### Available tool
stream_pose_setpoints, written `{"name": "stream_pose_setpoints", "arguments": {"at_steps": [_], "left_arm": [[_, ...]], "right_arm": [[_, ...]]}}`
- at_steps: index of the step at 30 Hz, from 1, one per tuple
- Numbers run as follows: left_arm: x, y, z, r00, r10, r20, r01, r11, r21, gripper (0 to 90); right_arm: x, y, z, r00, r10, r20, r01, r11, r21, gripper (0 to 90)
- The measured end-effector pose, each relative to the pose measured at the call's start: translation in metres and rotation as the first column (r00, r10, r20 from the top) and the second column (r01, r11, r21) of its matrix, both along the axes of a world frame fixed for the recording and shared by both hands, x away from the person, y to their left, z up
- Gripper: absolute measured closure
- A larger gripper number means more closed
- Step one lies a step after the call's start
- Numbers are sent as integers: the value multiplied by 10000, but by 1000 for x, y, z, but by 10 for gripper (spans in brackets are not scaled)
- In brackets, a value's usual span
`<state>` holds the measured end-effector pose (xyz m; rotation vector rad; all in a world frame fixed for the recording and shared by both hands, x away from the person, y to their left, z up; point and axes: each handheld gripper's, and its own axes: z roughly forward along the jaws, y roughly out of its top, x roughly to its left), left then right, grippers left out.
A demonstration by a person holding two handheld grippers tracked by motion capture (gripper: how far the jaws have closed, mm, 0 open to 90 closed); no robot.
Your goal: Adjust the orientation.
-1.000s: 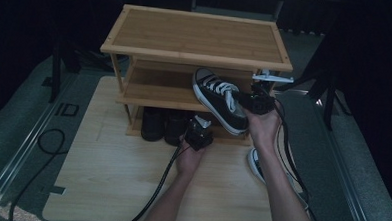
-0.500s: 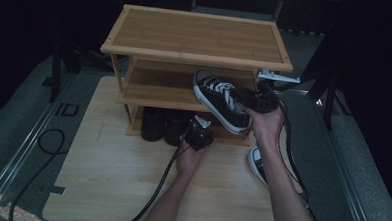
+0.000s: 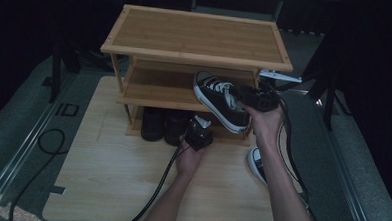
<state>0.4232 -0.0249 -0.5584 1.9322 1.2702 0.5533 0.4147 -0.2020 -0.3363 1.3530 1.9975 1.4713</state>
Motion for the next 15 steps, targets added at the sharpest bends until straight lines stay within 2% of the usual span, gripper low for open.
{"name": "stream_pose_setpoints", "arguments": {"at_steps": [6, 12, 15], "left_arm": [[0, 0, 0, 10000, 5, 0, -5, 10000, -4, 543], [0, 0, 0, 10000, 3, -1, -3, 10000, -5, 543], [0, 0, 0, 10000, 3, -3, -3, 10000, -5, 542]], "right_arm": [[2, 1, 1, 9996, -21, -286, 26, 9998, 177, 469], [2, 3, 1, 9997, -6, -240, 13, 9995, 304, 470], [1, 4, 1, 9997, 43, -254, -38, 9998, 194, 470]]}}
